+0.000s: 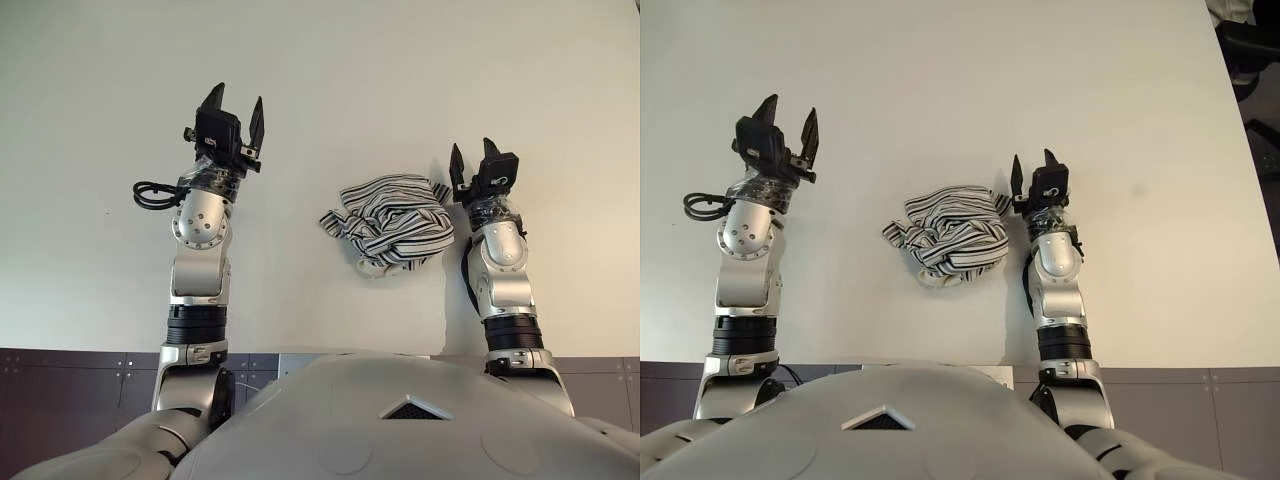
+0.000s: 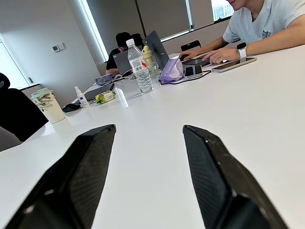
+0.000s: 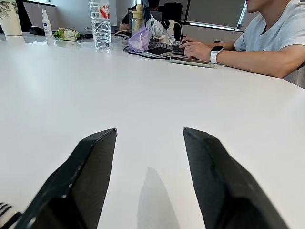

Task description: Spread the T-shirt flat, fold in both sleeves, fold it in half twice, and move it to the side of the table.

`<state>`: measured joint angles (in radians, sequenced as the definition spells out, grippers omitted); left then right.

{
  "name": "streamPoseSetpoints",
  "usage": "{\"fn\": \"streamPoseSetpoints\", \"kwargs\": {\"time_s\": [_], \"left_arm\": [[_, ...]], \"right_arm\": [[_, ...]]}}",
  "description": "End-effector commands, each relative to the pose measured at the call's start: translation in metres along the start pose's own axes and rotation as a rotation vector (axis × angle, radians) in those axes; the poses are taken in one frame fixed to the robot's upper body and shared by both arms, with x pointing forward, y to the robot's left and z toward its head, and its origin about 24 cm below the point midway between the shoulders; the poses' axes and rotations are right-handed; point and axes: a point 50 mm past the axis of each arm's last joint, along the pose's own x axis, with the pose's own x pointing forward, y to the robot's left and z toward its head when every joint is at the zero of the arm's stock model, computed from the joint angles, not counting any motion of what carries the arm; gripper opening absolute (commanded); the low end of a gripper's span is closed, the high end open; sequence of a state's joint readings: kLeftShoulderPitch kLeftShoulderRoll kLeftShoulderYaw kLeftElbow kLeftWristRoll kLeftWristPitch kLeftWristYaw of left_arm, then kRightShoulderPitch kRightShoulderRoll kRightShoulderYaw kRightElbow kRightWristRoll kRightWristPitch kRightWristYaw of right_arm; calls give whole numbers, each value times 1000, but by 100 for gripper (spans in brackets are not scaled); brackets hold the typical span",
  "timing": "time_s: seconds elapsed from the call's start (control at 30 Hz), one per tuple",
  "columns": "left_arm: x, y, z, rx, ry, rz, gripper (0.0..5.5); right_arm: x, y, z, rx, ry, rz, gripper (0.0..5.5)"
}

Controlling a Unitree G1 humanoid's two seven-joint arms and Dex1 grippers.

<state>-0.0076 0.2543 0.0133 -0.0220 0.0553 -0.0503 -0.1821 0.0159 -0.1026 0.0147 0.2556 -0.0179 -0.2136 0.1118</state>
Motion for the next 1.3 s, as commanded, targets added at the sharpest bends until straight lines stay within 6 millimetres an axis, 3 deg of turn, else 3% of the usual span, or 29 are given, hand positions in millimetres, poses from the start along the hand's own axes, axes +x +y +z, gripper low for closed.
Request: {"fn": "streamPoseSetpoints", "kwargs": {"time_s": [0.03,0.37,1.3], "left_arm": [[3,0,0,18,-5,-6,261],[6,-6,-1,11,-21,-11,261],[11,-7,1,38,-25,-46,261]], "right_arm": [[2,4,-2,-21,13,32,255],[14,9,2,-48,-8,67,255],[15,13,2,-57,-15,69,255]]}}
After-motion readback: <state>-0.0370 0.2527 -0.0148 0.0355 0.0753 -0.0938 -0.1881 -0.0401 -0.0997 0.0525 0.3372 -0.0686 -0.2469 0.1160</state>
